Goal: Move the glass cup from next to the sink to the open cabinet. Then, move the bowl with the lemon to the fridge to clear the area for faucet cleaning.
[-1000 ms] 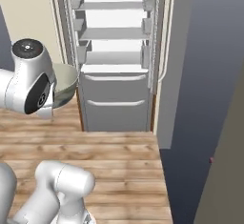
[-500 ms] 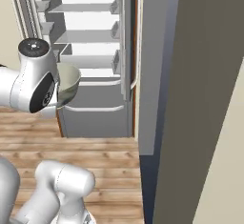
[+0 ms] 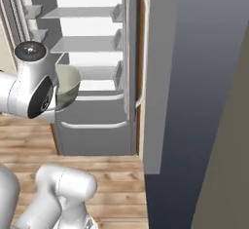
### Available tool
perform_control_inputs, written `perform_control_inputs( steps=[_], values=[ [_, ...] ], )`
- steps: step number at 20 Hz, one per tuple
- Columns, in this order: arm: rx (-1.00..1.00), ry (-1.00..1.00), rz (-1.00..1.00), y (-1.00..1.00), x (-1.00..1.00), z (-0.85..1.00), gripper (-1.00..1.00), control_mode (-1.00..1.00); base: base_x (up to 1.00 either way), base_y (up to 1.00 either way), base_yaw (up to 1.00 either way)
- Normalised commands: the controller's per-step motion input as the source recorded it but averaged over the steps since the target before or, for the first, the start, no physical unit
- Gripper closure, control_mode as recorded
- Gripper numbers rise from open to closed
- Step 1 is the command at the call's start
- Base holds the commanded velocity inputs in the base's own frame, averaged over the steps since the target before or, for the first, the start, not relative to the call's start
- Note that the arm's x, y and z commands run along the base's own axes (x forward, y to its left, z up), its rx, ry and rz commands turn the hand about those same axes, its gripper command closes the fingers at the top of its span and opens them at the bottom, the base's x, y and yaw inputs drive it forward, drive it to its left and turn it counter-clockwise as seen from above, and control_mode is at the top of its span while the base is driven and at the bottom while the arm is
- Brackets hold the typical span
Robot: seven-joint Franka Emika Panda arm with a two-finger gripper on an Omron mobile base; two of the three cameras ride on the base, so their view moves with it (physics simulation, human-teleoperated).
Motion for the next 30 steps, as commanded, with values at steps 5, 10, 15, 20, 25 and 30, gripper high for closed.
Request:
perform_control_inputs(
  steps=[5, 10, 15, 20, 25, 30],
  values=[
    [0.0, 0.0, 0.0, 0.0, 0.0, 0.0, 1.0, 1.0, 1.0, 0.25, -0.04],
    [0.0, 0.0, 0.0, 0.0, 0.0, 0.0, 1.0, 1.0, 0.73, 0.45, 0.0],
    [0.0, 0.0, 0.0, 0.0, 0.0, 0.0, 1.0, 1.0, 0.2, 0.61, 0.1],
    [0.0, 0.0, 0.0, 0.0, 0.0, 0.0, 1.0, 1.0, 0.0, 0.07, 0.06],
    [0.0, 0.0, 0.0, 0.0, 0.0, 0.0, 1.0, 1.0, 0.39, -0.02, 0.0],
    [0.0, 0.0, 0.0, 0.0, 0.0, 0.0, 1.0, 1.0, 0.96, -0.02, -0.01]
  ],
)
